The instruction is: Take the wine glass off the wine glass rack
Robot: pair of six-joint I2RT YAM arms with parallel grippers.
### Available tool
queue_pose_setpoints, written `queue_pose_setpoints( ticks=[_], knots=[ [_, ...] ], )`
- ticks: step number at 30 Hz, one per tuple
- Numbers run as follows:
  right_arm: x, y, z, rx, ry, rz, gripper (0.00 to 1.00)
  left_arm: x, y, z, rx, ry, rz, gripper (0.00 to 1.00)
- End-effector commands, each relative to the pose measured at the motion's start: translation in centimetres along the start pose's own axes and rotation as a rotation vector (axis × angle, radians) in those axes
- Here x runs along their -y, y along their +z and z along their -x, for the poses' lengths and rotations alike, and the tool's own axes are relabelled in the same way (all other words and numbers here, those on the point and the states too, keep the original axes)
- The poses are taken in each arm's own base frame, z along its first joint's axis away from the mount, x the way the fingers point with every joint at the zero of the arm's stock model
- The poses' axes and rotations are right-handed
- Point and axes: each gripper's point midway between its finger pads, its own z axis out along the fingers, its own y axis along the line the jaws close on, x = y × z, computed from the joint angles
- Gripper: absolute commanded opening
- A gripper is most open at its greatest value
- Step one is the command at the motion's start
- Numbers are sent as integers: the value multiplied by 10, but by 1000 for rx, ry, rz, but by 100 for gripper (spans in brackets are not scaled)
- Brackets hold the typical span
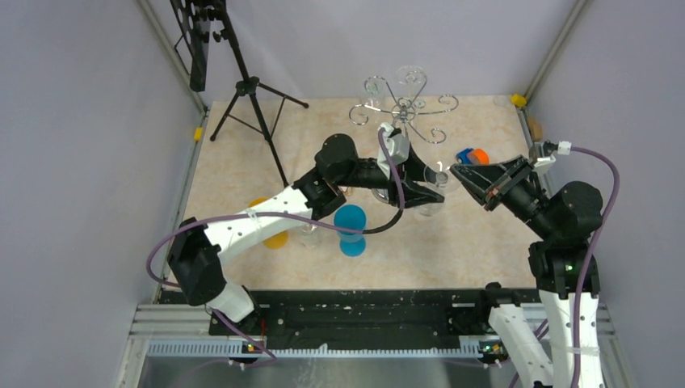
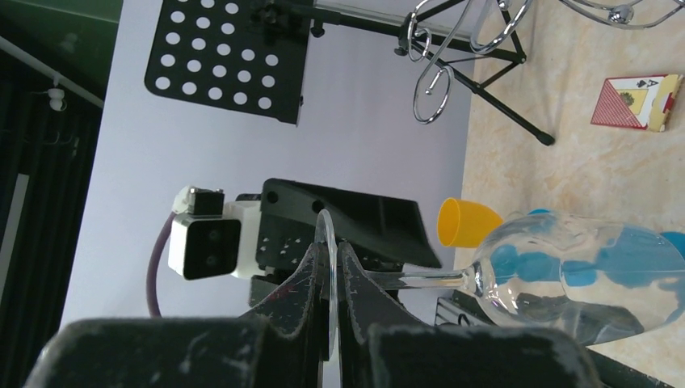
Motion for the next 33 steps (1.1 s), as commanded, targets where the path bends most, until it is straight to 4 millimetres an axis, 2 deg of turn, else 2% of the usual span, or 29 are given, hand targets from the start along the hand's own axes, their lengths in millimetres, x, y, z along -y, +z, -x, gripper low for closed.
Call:
queue_pose_setpoints(
  ticks=[1,6,15,18,20,23,24,25,29,31,33],
  knots=[
    [-18,-2,1,3,-26,70,0,11,7,33,81,69,-71,44],
    [-19,0,2,2,-15,80,0,10,8,29,73,62,-82,31],
    [-26,-1,2,0,0,105,0,8,9,22,56,63,-80,27],
    [-25,0,2,-1,3,103,0,10,9,24,55,61,-88,17],
    [-25,-1,3,2,2,103,0,9,9,26,57,65,-82,1],
    [-23,0,4,12,-15,97,0,8,9,32,66,72,-68,0],
    [-22,0,5,19,-22,91,3,8,8,36,73,76,-61,0],
    [-20,0,6,28,-25,81,12,7,8,38,78,75,-49,0],
    [-27,-7,11,93,-76,116,55,-2,4,57,105,76,35,0],
    [-34,-14,15,150,-112,157,65,-7,-1,72,131,82,98,0],
    [-34,-17,19,188,-116,170,68,-11,-6,85,159,84,151,0]
  ],
)
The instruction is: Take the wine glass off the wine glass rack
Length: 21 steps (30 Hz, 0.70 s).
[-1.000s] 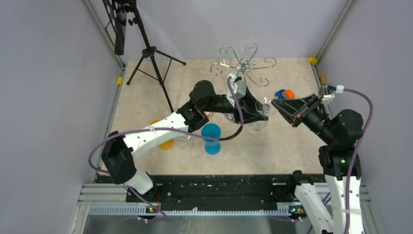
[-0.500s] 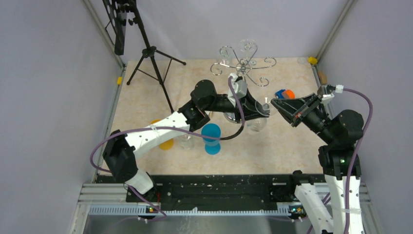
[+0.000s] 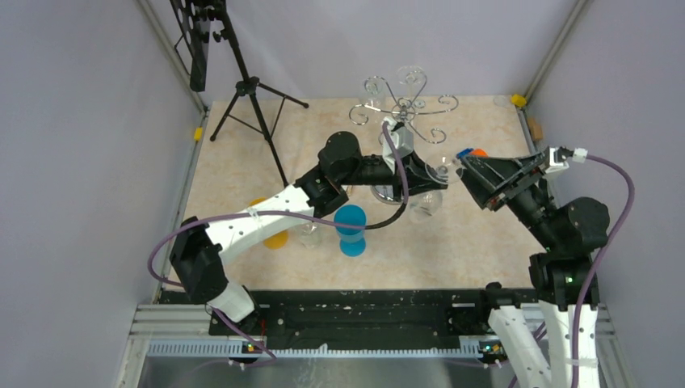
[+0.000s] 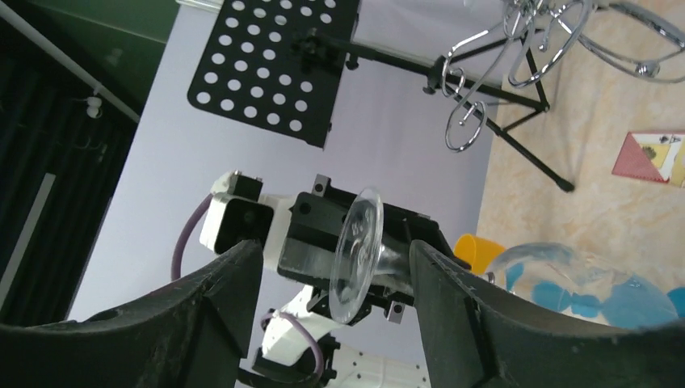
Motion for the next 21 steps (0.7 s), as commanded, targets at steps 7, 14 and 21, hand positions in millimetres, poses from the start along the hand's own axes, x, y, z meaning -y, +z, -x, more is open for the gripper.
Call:
queue_pose_setpoints(
  ticks=[7,14,21],
  knots=[
    [-6,-9,13,115,-77,63,70,-28,-41,135,294,56,405,0],
    [-1,-5,10,93,-60,98,71,-53,-86,185,523,-142,692,0],
    [-23,1,5,31,-49,220,74,-34,-109,229,758,-225,645,0]
  ],
)
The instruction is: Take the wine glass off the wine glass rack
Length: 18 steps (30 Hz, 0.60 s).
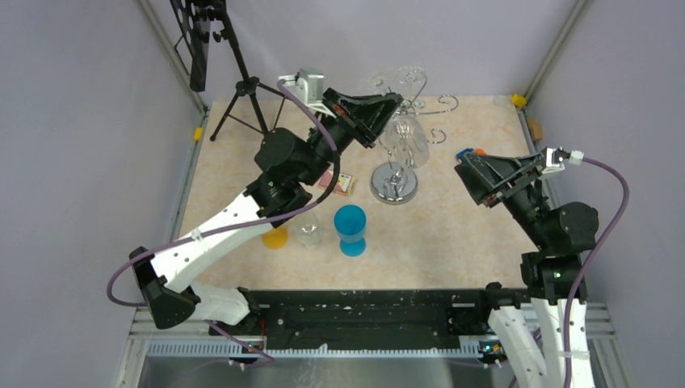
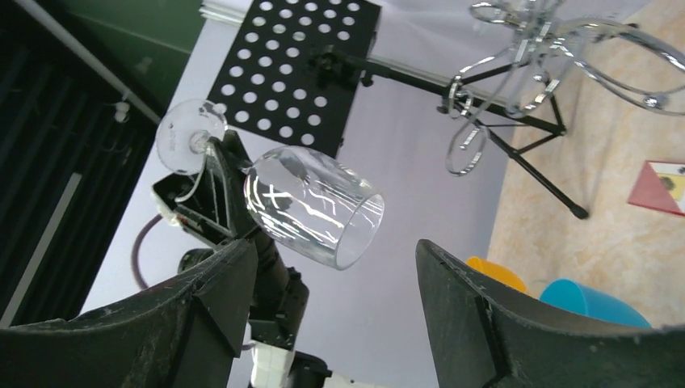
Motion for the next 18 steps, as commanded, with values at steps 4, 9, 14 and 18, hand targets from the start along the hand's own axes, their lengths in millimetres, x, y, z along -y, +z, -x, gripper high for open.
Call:
queue_pose_setpoints(
  ticks=[4,9,14,18],
  knots=[
    [-58,3,-4,-72,-14,249,75,27,-14,84,300,-213,-53,0],
    [-77,6,-7,-102,-31,307,75,33,-15,86,334,-263,-107,0],
    [-88,17,-18,-161,-24,361,75,38,-11,81,331,-296,-149,0],
    [-108,23,-32,-208,-29,456,71,39,-8,78,331,-308,-163,0]
  ],
)
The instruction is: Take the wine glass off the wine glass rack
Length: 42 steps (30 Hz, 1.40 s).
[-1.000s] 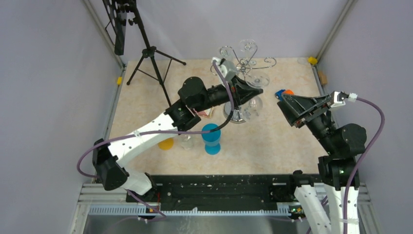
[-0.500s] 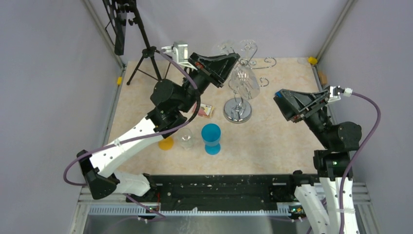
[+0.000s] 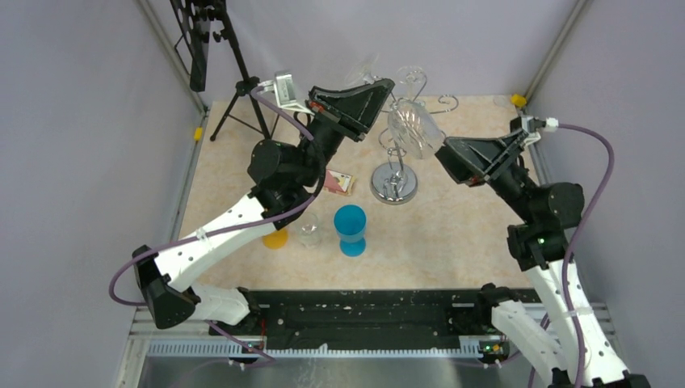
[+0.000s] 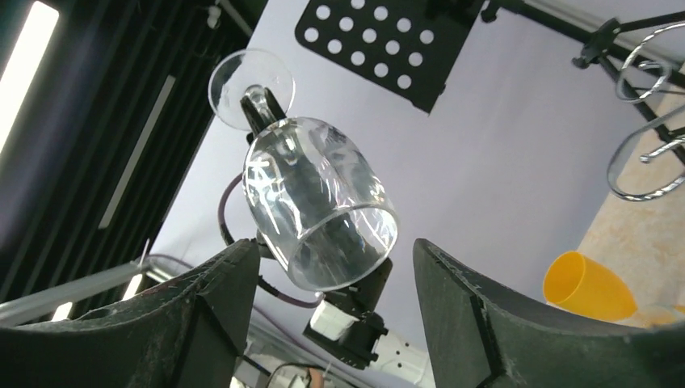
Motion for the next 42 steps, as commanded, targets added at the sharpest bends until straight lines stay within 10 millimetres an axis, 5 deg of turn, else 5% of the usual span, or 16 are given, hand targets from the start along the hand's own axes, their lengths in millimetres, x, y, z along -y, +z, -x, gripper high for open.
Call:
queue_pose_setpoints(
  ticks=[1,10,25,30,42],
  knots=[
    [-58,11,-15,-47,-86,217,69,23,2,18,76,-53,-93,0],
    [-78,16,-16,-47,-79,359,44,21,-1,19,80,-55,-89,0],
    [-94,23,-17,-75,-33,483,19,21,-9,16,98,-64,-124,0],
    [-95,23,-17,-77,-22,488,0,21,-10,16,99,-51,-132,1],
    [-93,21,-11,-14,-75,448,0,31,-21,11,32,30,-181,60]
  ],
)
